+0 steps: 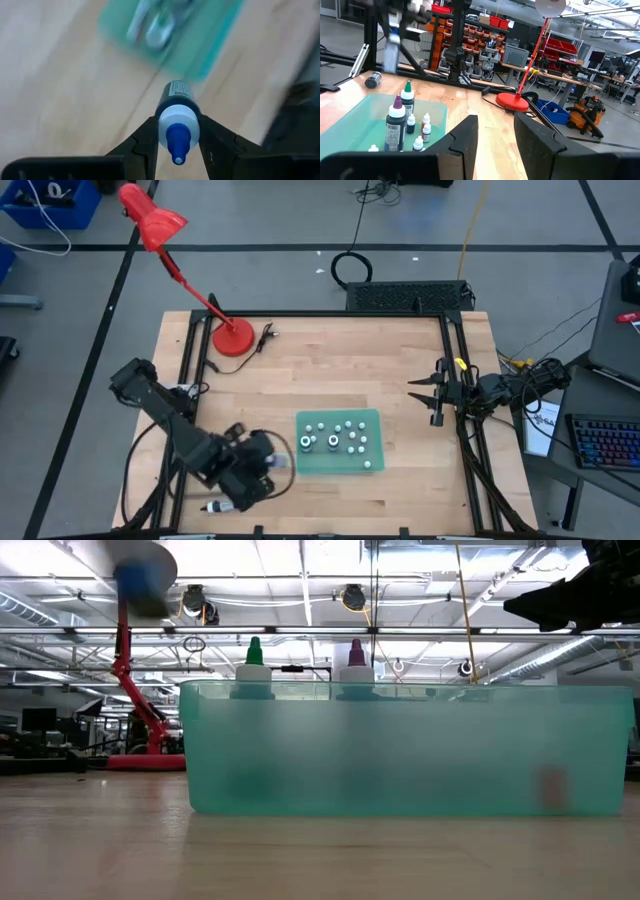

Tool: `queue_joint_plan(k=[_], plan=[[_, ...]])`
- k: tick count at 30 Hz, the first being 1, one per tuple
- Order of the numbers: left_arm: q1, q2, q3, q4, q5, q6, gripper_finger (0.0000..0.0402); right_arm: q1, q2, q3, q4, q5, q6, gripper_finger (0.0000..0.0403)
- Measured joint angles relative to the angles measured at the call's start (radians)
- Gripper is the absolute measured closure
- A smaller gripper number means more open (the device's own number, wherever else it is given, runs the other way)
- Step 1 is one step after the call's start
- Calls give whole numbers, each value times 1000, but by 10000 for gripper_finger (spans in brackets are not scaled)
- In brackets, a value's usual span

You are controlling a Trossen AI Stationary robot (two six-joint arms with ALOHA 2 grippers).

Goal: Pick & Place food coloring
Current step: Put the large blue food coloring bottle into the green bin

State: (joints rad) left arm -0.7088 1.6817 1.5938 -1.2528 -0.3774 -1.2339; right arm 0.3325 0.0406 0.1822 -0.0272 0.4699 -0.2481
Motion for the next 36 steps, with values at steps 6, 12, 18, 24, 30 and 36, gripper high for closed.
queue_joint_plan(k=[6,12,18,24,30,36], plan=[[131,25,142,202,-10,462,282,0,0,0,0,0,0,287],[289,151,218,198,187,656,282,0,0,0,0,0,0,287],[341,293,265,199,307,777,282,0,0,0,0,0,0,287],[343,360,278,189,271,793,282,0,0,0,0,0,0,287],[344,420,277,91,261,743,282,0,0,0,0,0,0,287],[344,441,278,85,281,727,282,0,0,0,0,0,0,287]])
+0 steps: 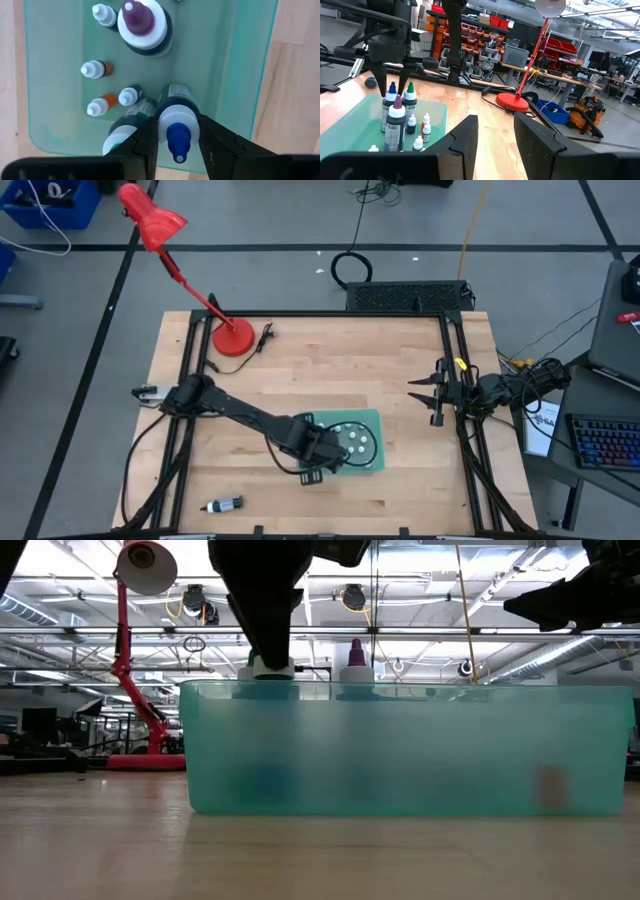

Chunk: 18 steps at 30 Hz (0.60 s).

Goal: Pick & Place food coloring
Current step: Put the large blue food coloring bottle into the green bin, then put the large black food coloring bottle into the green bin

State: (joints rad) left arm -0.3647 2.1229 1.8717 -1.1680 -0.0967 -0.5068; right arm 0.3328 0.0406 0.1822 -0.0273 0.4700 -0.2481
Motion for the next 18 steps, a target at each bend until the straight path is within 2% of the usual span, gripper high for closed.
queue_joint_plan(k=[5,10,13,18], plan=[[-1,-8,-1,18,27,-30,277,0,0,0,0,0,0,287],[2,-30,1,9,59,-42,151,0,0,0,0,0,0,287],[12,-63,2,-33,45,-76,89,0,0,0,0,0,0,287],[11,-106,3,-199,18,-233,34,0,4,1,0,0,0,287]])
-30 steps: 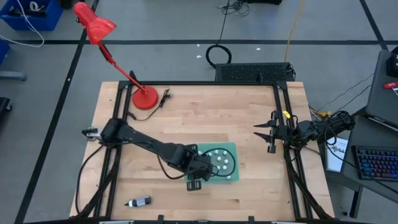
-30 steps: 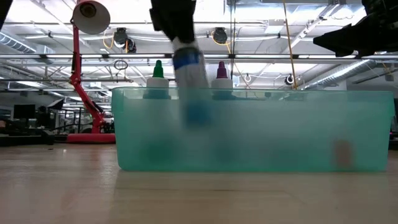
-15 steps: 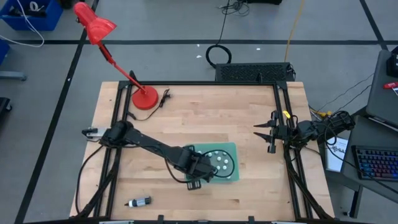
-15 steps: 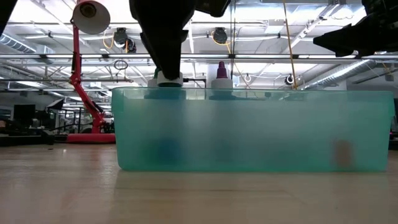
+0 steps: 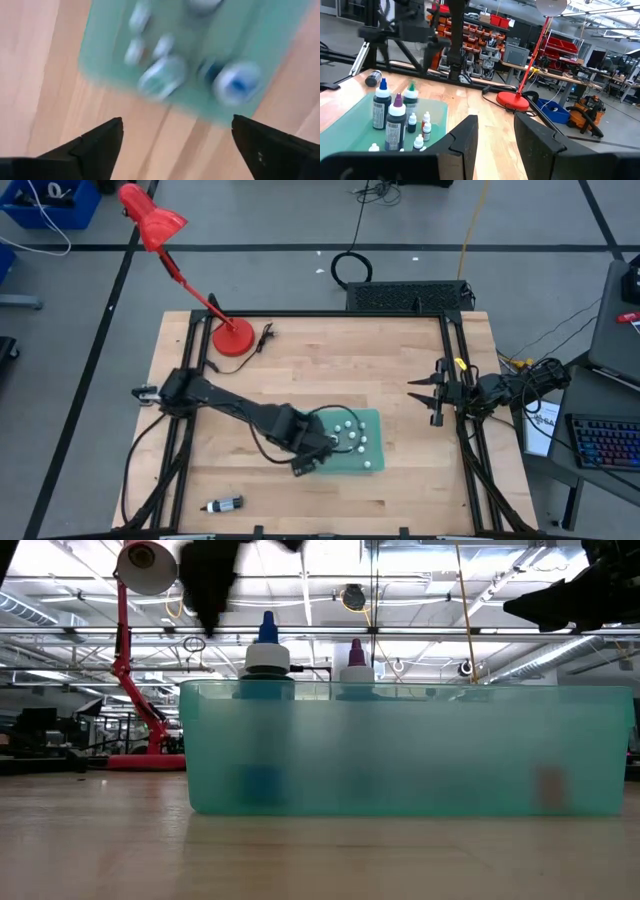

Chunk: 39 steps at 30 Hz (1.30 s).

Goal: Pick & Place food coloring
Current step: Put the large black food coloring bottle into the green bin

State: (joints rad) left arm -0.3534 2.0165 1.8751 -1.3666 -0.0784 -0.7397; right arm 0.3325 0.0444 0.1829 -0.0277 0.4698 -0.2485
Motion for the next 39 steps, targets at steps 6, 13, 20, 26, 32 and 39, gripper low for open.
queue_joint_plan(k=[6,13,20,26,32,39], plan=[[-101,-17,-23,-200,152,-239,22,0,5,0,-1,0,0,287],[-258,-22,-28,-199,116,-437,21,0,7,0,0,0,0,287],[-399,-22,-80,-193,62,-538,21,0,6,0,0,0,0,287],[-459,-22,-236,-96,230,-576,21,0,6,0,0,0,0,287],[-475,-22,-381,102,287,-557,21,0,6,0,0,0,0,287],[-480,-22,-512,221,322,-566,21,0,6,0,0,0,0,287]])
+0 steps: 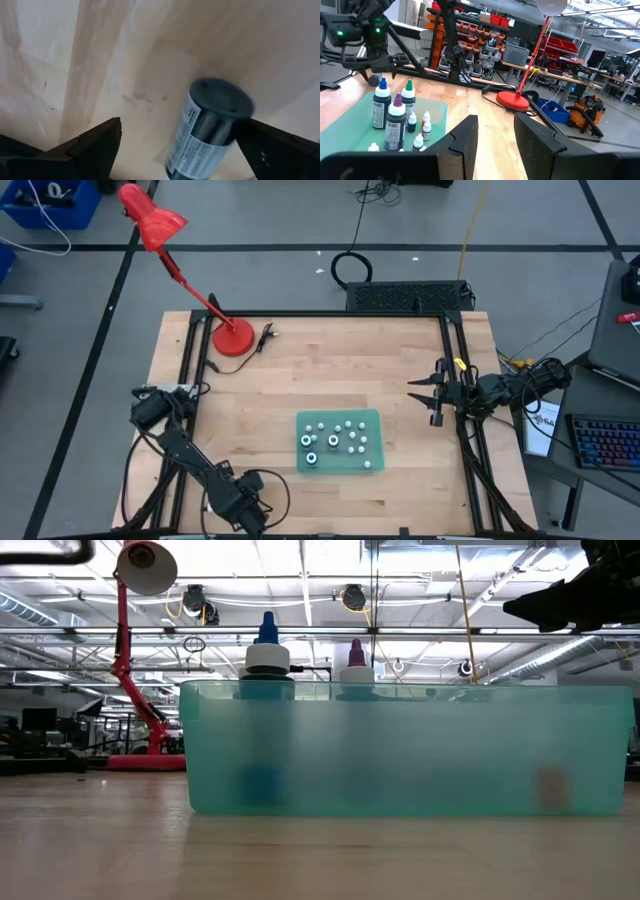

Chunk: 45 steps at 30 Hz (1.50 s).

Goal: Pick & Place food coloring
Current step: Put the large black food coloring bottle into the green bin

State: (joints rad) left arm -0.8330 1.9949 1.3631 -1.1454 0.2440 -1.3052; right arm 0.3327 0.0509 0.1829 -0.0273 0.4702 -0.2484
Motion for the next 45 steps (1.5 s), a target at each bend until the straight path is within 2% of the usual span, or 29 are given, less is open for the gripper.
queue_joint_plan(k=[4,9,13,16,19,24,28,29,35,39,42,45], plan=[[-11,0,-52,59,30,-4,21,0,0,0,0,0,0,287],[-14,-8,-100,141,17,-12,21,0,0,0,0,0,0,287],[-5,-8,-116,199,-21,30,50,0,0,0,0,0,0,287],[15,-7,-116,247,-70,55,102,0,0,0,0,0,0,287],[30,-6,-114,291,-141,81,171,0,0,0,0,0,0,287],[55,-5,-114,330,-332,99,294,0,0,-1,0,0,0,287],[76,-4,-115,350,-341,156,380,0,0,-1,0,0,0,287],[77,-4,-116,359,-344,177,390,0,0,-1,0,0,0,287],[69,-3,-118,396,-379,175,390,0,0,-1,0,0,0,287],[83,-2,-99,372,-335,152,380,0,0,-1,0,0,0,287],[99,5,-38,293,-320,180,353,0,0,-1,0,0,0,287],[115,11,38,136,-340,173,309,0,0,-1,0,0,0,287]])
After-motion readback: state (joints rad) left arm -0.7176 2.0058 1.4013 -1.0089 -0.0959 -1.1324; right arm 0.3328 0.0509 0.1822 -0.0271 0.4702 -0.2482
